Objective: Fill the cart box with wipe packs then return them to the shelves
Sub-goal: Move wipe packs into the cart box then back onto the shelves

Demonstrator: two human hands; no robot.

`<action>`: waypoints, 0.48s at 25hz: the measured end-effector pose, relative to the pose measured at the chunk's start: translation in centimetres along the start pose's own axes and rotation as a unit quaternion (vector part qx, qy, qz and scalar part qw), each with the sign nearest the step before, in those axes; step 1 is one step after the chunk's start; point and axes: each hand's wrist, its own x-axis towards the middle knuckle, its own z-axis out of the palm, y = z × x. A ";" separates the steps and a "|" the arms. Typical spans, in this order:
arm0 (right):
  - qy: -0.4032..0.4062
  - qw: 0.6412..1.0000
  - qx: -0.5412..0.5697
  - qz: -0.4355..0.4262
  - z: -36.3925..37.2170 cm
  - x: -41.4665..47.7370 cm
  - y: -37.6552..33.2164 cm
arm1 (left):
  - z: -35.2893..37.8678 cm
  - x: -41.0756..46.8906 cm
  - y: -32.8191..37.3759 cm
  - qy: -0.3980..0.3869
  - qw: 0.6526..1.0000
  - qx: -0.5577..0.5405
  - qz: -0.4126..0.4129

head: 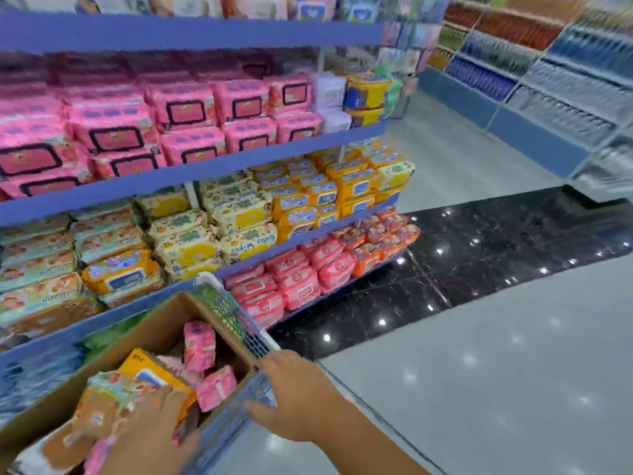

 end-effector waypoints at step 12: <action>0.155 0.984 -0.072 0.055 -13.2 -24.1 13.5 | -13.3 -6.5 35.6 0.089 0.981 0.050 0.164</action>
